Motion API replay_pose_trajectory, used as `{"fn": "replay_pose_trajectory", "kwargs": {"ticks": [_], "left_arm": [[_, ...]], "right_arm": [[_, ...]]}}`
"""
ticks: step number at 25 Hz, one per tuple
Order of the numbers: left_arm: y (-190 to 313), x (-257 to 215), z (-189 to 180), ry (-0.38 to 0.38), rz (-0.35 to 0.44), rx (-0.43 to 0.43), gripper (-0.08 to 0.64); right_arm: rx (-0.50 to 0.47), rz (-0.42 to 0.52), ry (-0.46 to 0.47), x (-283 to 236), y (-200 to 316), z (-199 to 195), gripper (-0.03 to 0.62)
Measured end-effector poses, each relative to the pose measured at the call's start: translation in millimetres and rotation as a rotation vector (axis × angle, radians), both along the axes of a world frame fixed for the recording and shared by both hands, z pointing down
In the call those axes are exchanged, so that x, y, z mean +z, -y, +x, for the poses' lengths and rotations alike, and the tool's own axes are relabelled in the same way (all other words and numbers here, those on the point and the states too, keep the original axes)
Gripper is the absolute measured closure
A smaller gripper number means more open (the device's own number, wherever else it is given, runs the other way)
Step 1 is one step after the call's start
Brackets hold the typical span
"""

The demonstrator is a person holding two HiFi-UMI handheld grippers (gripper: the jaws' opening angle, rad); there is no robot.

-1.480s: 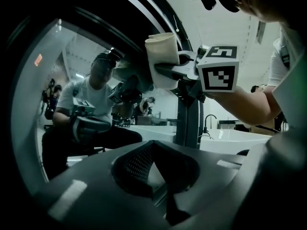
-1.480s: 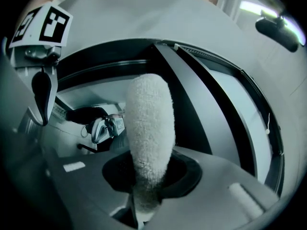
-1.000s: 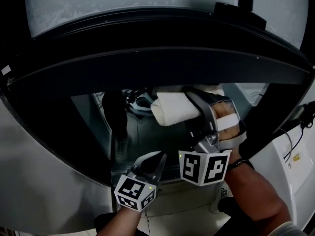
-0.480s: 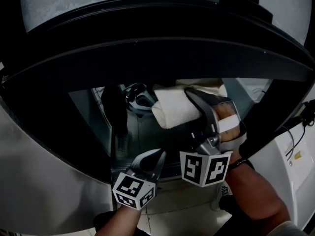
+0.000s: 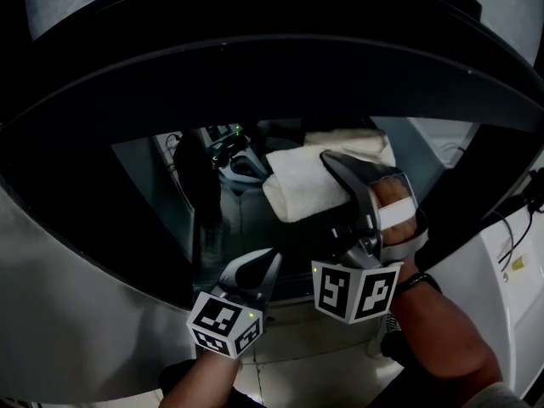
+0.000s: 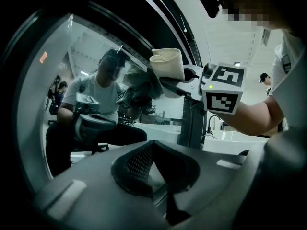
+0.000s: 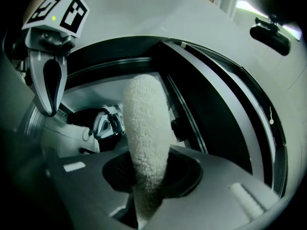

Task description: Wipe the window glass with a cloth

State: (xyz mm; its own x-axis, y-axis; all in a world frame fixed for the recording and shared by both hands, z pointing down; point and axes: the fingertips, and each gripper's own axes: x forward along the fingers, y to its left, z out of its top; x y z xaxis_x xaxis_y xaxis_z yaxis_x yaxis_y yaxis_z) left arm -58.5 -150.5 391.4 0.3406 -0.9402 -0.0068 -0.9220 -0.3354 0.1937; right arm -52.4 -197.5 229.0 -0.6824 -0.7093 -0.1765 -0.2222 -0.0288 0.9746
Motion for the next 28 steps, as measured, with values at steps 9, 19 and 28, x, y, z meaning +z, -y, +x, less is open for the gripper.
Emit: {"fn": "replay_pose_trajectory", "kwargs": {"ticks": [9, 19, 28], "left_arm": [[1, -7, -2, 0.011, -0.022, -0.015, 0.545], [2, -18, -1, 0.035, -0.071, -0.014, 0.545], [1, 1, 0, 0.023, -0.017, 0.024, 0.545]], "right_arm": [[-0.002, -0.035, -0.014, 12, 3, 4, 0.509], [-0.009, -0.083, -0.031, 18, 7, 5, 0.509], [-0.002, -0.081, -0.059, 60, 3, 0, 0.509]]}}
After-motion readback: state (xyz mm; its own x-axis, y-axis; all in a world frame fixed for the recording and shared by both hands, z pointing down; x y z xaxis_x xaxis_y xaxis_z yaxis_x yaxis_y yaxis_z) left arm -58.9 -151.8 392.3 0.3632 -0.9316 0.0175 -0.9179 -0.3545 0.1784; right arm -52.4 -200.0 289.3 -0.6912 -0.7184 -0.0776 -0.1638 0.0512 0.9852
